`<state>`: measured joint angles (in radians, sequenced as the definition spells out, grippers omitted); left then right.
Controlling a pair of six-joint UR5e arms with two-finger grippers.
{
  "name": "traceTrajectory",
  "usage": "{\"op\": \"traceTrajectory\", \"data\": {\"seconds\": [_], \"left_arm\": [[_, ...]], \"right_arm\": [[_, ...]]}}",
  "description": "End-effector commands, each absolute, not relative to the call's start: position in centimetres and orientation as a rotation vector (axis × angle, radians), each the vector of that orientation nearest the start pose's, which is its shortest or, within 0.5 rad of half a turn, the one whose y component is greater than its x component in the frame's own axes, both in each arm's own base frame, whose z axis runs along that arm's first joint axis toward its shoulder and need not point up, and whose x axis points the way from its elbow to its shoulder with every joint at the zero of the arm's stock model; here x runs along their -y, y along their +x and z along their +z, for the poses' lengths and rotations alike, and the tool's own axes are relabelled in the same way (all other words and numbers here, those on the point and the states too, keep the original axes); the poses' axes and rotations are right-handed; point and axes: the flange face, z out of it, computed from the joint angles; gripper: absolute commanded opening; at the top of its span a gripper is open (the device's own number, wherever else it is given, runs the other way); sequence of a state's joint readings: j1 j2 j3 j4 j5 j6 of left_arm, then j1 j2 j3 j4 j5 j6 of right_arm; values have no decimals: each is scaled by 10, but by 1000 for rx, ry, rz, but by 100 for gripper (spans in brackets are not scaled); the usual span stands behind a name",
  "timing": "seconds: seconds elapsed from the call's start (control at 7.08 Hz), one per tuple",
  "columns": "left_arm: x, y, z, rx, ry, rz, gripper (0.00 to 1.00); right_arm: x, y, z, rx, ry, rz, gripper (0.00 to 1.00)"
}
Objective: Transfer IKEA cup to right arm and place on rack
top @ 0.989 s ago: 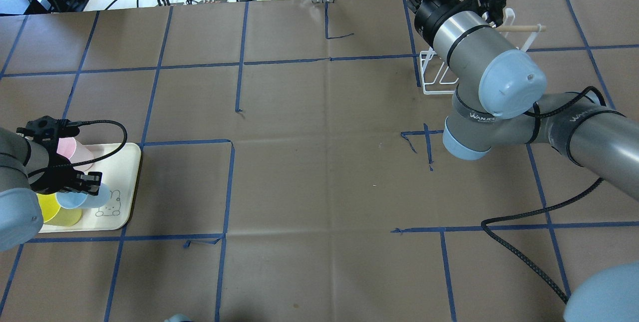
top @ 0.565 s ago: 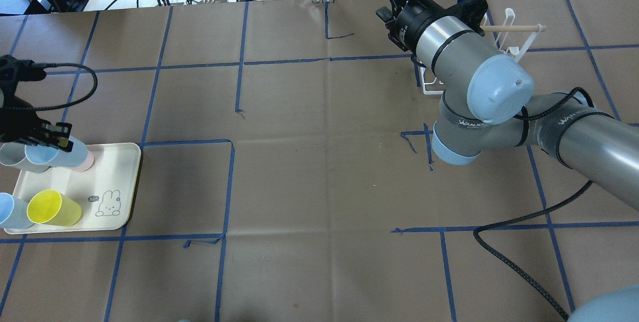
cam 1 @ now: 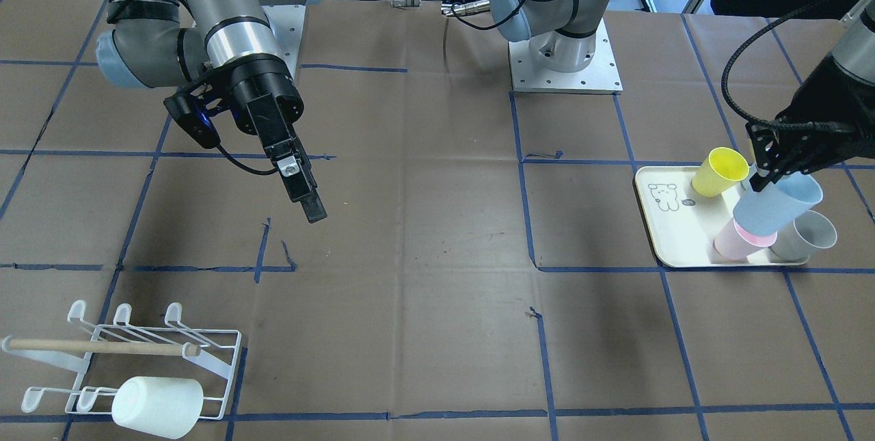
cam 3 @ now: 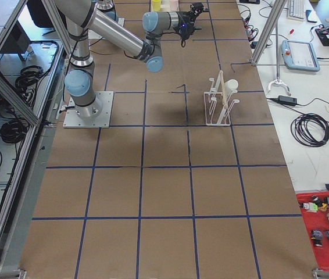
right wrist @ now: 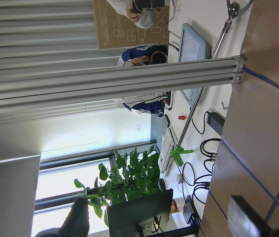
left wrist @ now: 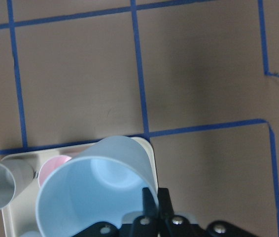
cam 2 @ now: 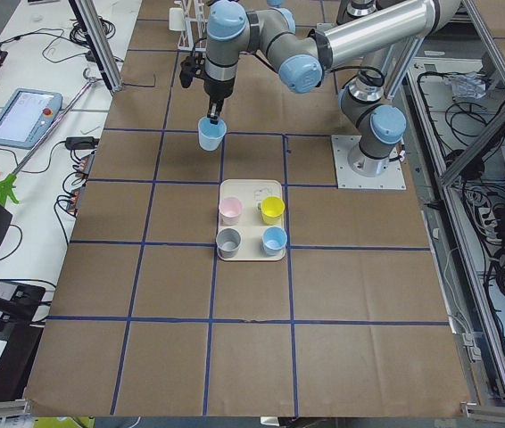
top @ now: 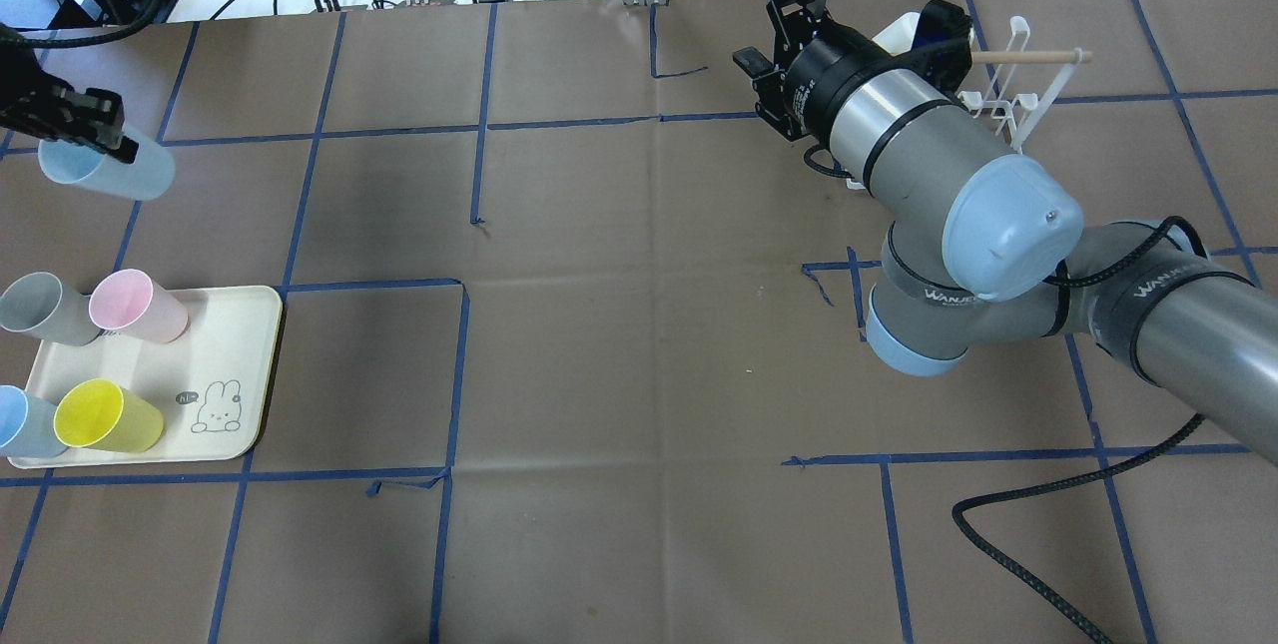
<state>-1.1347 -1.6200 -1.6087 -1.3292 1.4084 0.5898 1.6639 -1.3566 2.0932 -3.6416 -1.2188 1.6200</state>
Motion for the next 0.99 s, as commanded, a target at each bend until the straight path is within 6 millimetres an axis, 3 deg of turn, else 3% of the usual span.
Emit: {"op": "traceTrajectory", "data": {"seconds": [0.0, 0.14, 0.42, 0.71, 0.85], "left_arm": [[565, 54, 477, -3282, 388, -678, 0], [569, 41, 480, -3320, 481, -819, 0], [573, 4, 491, -3324, 720, -1271, 0], [562, -44, 480, -3186, 985, -1567, 1], [551, -55, 465, -3162, 1077, -1708, 2]], "right_arm": [[476, 213, 387, -1475, 1116, -668, 100], [476, 213, 387, -1478, 1115, -679, 100], [476, 216, 385, -1487, 1107, -666, 100], [471, 232, 386, -1503, 1097, -625, 100], [470, 238, 387, -1512, 1099, -609, 100]]}}
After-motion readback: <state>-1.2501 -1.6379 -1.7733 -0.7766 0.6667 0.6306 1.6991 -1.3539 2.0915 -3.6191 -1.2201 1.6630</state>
